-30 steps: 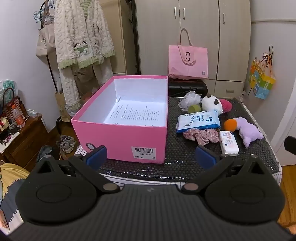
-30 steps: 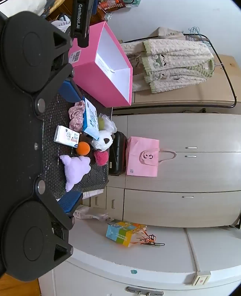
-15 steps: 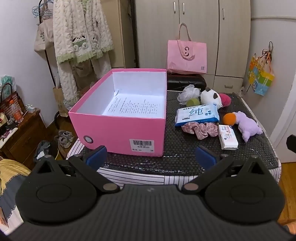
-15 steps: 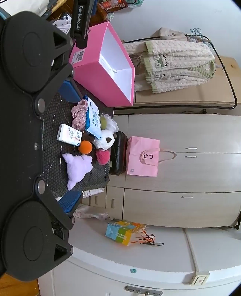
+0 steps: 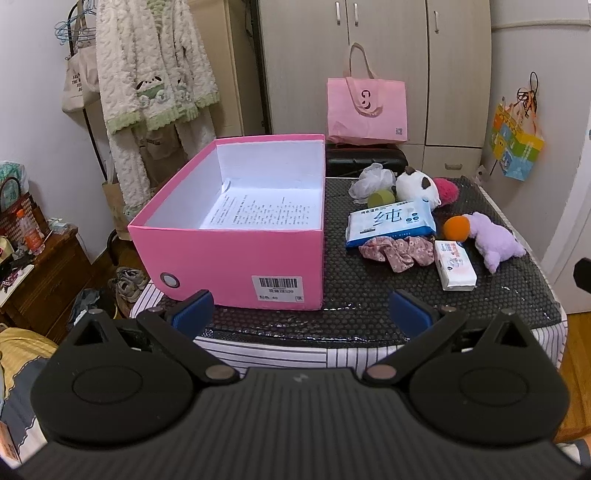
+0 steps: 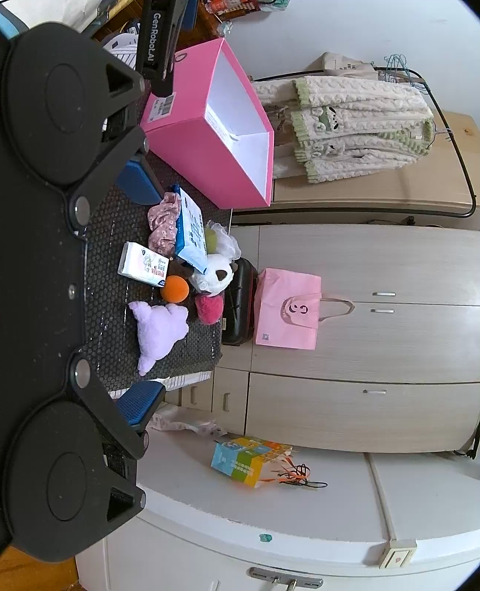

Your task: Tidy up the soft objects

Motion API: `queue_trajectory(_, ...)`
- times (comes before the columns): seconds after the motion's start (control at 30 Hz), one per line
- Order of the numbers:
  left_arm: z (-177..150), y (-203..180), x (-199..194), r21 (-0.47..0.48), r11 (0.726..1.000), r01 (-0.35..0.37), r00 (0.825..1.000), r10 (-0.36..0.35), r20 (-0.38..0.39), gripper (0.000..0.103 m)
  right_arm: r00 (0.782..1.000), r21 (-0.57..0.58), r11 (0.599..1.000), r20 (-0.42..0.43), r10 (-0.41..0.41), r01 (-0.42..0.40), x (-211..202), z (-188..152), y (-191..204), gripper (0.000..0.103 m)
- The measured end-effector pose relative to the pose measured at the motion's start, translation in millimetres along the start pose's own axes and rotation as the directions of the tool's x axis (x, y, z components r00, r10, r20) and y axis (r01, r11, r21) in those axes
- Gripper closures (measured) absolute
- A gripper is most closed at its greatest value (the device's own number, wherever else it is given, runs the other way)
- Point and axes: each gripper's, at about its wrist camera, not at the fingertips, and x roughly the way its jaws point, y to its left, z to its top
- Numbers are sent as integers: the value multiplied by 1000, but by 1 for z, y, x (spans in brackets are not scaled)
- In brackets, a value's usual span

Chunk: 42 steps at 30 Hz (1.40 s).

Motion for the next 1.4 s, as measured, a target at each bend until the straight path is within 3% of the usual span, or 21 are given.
queue_trajectory(1.0,-5,-11,0,39,997,64,997,-65,36,0,1000,22,999,8,-30,29,5,-8,-8,0)
queue_trajectory(1.27,-9,-9,-3,48,997,61,996,-64,69,0,999,27,999,3,-34,34,7,-10,-10,0)
queue_trajectory(1.4,-13,-4,-8,32,998,63,989,-66,135,0,1000,26,999,21,-19,19,5,-12,-10,0)
